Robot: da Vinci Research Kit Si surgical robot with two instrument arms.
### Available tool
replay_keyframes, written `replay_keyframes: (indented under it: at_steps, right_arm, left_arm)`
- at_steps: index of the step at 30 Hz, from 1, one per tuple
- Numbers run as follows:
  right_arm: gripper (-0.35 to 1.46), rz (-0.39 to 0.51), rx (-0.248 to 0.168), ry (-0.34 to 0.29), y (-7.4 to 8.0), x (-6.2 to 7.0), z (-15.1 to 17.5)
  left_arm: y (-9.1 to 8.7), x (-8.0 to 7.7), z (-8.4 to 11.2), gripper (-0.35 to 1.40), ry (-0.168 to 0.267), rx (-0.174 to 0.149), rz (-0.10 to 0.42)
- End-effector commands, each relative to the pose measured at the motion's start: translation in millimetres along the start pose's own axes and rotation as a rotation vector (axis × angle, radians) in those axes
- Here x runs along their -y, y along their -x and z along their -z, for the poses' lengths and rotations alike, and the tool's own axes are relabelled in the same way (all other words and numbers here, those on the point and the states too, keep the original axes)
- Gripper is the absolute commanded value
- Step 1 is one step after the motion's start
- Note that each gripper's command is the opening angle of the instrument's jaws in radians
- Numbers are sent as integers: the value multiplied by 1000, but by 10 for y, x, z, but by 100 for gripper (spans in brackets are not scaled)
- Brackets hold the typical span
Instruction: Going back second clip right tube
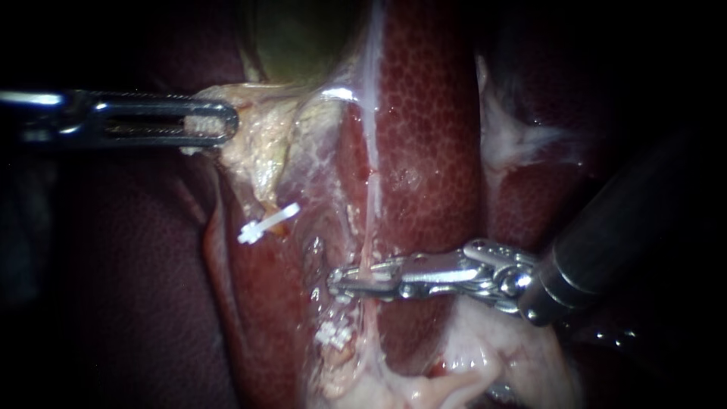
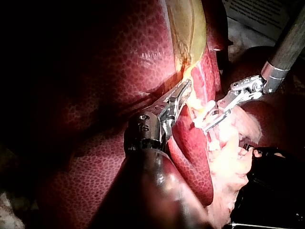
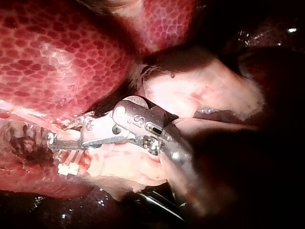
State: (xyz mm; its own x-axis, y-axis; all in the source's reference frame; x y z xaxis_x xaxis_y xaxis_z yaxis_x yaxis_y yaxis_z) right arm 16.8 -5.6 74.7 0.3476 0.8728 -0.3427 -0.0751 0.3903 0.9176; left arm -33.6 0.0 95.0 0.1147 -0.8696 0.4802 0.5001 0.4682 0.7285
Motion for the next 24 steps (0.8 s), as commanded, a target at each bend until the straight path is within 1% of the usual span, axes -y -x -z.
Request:
replay_keyframes:
  at_steps: [1,6,8,9,10,12,13,15,16,18,21,24]
  right_arm:
    - [-35,-4,1,-2,0,0,0]
    - [-35,-16,3,-5,1,0,1]
    - [-35,-16,10,-15,1,0,1]
    - [-28,43,18,-19,1,0,0]
    - [-7,109,21,-20,1,0,-1]
    - [30,161,13,-28,-1,0,-2]
    - [42,189,6,-21,-4,0,-2]
    - [54,227,-9,-10,-11,-1,-4]
    - [56,249,-15,1,-13,-1,-4]
    - [60,281,-40,41,-18,-1,-4]
    - [60,312,-39,42,-22,0,3]
    - [60,322,-37,40,-23,1,10]
  left_arm:
    - [0,0,0,-21,0,0,0]
    - [0,0,0,-21,0,0,0]
    - [0,0,0,-21,0,0,0]
    - [0,0,0,-21,0,0,0]
    - [0,0,0,-21,0,0,0]
    - [0,0,0,-21,0,0,0]
    - [0,0,0,-21,0,0,0]
    - [0,0,0,-21,0,0,0]
    - [0,0,0,-21,0,0,0]
    - [0,0,0,-21,0,0,0]
    - [0,-1,0,-21,0,0,0]
    - [0,-1,1,-21,-1,0,0]
